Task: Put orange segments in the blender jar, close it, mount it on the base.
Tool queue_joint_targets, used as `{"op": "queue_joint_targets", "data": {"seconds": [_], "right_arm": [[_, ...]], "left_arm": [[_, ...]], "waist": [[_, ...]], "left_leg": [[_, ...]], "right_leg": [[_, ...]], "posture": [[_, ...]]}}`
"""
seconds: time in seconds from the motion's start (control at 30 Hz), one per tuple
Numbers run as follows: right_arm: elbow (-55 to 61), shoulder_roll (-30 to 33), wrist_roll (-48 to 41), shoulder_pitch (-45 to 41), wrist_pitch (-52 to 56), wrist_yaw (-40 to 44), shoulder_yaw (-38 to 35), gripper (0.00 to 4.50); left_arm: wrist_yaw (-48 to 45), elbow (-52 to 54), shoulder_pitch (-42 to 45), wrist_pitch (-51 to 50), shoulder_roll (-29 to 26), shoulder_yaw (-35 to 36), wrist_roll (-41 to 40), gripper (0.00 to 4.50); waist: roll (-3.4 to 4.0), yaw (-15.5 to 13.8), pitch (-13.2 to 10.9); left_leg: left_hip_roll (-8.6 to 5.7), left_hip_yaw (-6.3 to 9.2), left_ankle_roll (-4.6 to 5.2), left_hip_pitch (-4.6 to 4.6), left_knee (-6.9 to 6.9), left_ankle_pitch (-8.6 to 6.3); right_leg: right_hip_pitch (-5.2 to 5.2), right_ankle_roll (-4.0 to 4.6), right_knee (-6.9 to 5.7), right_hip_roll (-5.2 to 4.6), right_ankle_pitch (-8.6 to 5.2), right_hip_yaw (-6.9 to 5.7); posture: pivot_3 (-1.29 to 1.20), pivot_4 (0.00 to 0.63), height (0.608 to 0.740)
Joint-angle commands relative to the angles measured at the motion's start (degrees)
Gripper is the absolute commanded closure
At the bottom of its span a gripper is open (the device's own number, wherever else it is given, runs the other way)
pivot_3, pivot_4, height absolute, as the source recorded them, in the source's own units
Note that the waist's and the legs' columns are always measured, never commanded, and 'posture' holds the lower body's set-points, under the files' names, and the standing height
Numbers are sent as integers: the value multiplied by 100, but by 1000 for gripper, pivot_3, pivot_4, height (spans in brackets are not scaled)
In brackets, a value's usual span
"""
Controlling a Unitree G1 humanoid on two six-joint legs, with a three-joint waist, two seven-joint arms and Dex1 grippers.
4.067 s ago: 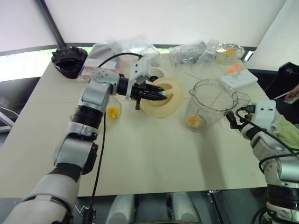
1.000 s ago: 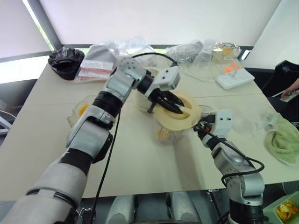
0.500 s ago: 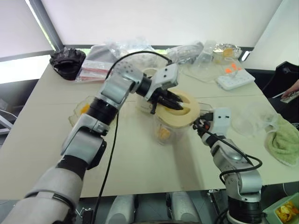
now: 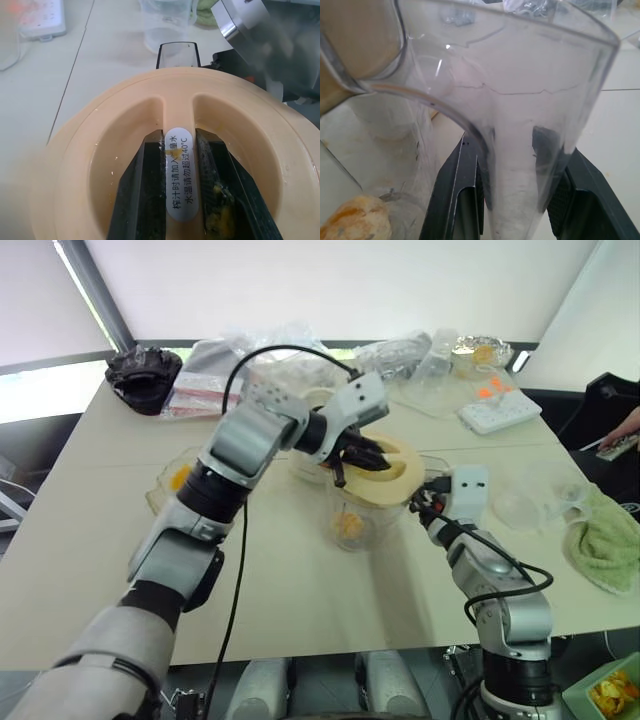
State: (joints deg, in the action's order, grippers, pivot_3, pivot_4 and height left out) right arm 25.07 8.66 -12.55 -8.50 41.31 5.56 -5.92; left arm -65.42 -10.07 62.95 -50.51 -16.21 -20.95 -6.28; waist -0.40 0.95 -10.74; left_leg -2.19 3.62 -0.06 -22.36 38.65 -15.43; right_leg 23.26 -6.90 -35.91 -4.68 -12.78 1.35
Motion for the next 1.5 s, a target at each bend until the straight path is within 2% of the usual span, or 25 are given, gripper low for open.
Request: {"op": "queue_joint_targets", "data": {"seconds": [0.03, 0.13, 0.23, 0.33, 0.43, 0.6, 0.77, 0.87, 0.97, 1.03, 1.17, 1.27, 1.37, 1.5], "right_arm": [[775, -45, -294, -408, -614, 379, 219, 3549], [733, -11, -300, -440, -621, 438, 210, 3549], [685, 30, -294, -490, -618, 488, 217, 3549], [646, 65, -285, -516, -619, 544, 231, 3549], [609, 92, -281, -518, -639, 582, 252, 3549], [596, 101, -267, -510, -647, 614, 246, 3549], [567, 114, -245, -477, -703, 695, 215, 3549], [555, 150, -240, -475, -720, 739, 193, 3549], [542, 267, -308, -545, -693, 803, 62, 3549], [531, 386, -368, -599, -659, 862, -66, 3549], [473, 902, -568, -959, -367, 1052, -468, 3549], [240, 1432, -813, -1586, 42, 1228, -796, 3549], [-168, 1910, -1075, -2146, 362, 1445, -1107, 3549], [-1082, 2489, -1020, -3332, 528, 1734, -916, 3549]], "left_arm": [[1024, -616, -574, -603, -273, -318, 631, 4208], [1275, -368, -798, 175, -152, 62, 551, 4208], [1282, -63, -1001, 328, -118, 326, 372, 4208], [1460, 173, -1274, 1364, -92, 539, 360, 2751], [1635, 359, -1423, 1711, 51, 922, 8, 1232], [2134, 377, -1468, 2249, 465, 1605, -472, 1232], [3037, 101, -1032, 2421, 889, 2370, -828, 1232], [3275, -92, -766, 2566, 730, 2615, -838, 1232], [3198, -172, -778, 3247, 170, 2725, -632, 1232], [3177, -113, -891, 3291, -114, 2782, -665, 1232], [2932, 826, -1801, 2987, -742, 2880, -878, 1232], [2936, 1720, -2793, 2705, -960, 2957, -1035, 1232], [3250, 2467, -3511, 2507, -785, 2821, -1057, 1232], [3732, 3259, -4697, 2685, -461, 2598, -760, 1232]], "waist": [[0, -3, 0], [6, -12, 3], [6, -38, 3], [7, -26, 3], [6, -32, 2], [6, -19, -5], [3, -31, -10], [1, -27, -11], [1, 9, -11], [2, -5, -11], [5, 16, -12], [6, 2, -14], [4, -59, -16], [7, -26, -16]], "left_leg": [[0, 0, 0, 0, -1, 0], [0, -2, 0, 1, -6, 0], [-1, -2, -6, 0, -16, 4], [-3, -2, -19, 0, -41, 11], [-2, -3, -23, -1, -51, 13], [-3, -6, -24, -15, -59, 14], [-7, -10, -24, -24, -69, 14], [-15, -11, -26, -37, -68, 15], [-17, -15, -26, -40, -70, 15], [-16, -16, -27, -42, -75, 16], [-13, -18, -39, -75, -76, 22], [-3, -16, -41, -90, -74, 23], [-2, -14, -42, -96, -71, 24], [-5, -21, -45, -97, -69, 26]], "right_leg": [[0, 0, 0, 0, 0, 0], [3, 2, 2, -2, -1, 2], [6, 2, 8, -5, 0, 3], [6, 2, 36, -7, 2, 3], [10, -3, 44, -7, 7, 4], [29, -12, 48, -7, 13, 4], [44, -10, 43, -2, 15, 5], [52, -12, 47, -4, 16, 5], [60, -11, 48, -3, 16, 5], [71, -9, 42, -2, 17, 6], [112, -2, 29, -2, 22, 10], [123, -1, 30, -6, 23, 11], [126, 1, 31, -10, 25, 10], [123, 2, 40, -21, 26, 8]], "posture": [[0, 150, 740], [0, 150, 740], [0, 150, 740], [0, 150, 740], [0, 150, 740], [0, 150, 740], [0, 150, 740], [0, 150, 740], [0, 150, 740], [0, 150, 740], [0, 150, 740], [0, 150, 740], [0, 150, 740], [0, 150, 740]]}}
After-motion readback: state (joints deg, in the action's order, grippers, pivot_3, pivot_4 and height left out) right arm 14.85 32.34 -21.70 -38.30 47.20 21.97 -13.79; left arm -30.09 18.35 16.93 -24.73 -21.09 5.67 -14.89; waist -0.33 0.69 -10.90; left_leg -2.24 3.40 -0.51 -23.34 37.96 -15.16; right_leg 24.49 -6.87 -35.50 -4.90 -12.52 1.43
